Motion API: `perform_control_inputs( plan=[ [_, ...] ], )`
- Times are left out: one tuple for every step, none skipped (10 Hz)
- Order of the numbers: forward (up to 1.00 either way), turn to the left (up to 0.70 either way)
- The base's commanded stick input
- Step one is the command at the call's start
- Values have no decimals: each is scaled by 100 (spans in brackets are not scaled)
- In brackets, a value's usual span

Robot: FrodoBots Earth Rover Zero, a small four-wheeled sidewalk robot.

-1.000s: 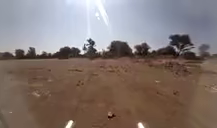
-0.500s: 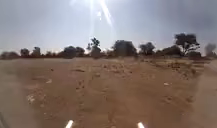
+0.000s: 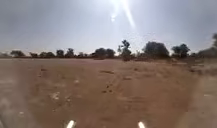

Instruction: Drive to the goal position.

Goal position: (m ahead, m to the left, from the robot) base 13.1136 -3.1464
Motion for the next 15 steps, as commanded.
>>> perform_control_inputs(
  plan=[
    [50,0],
    [50,0],
    [50,0],
    [50,0],
    [50,0],
    [50,0],
    [50,0],
    [50,0],
    [50,0],
    [50,-2],
    [50,-17],
    [50,-32],
    [50,-47],
    [50,-50],
    [50,-36]
  ],
)
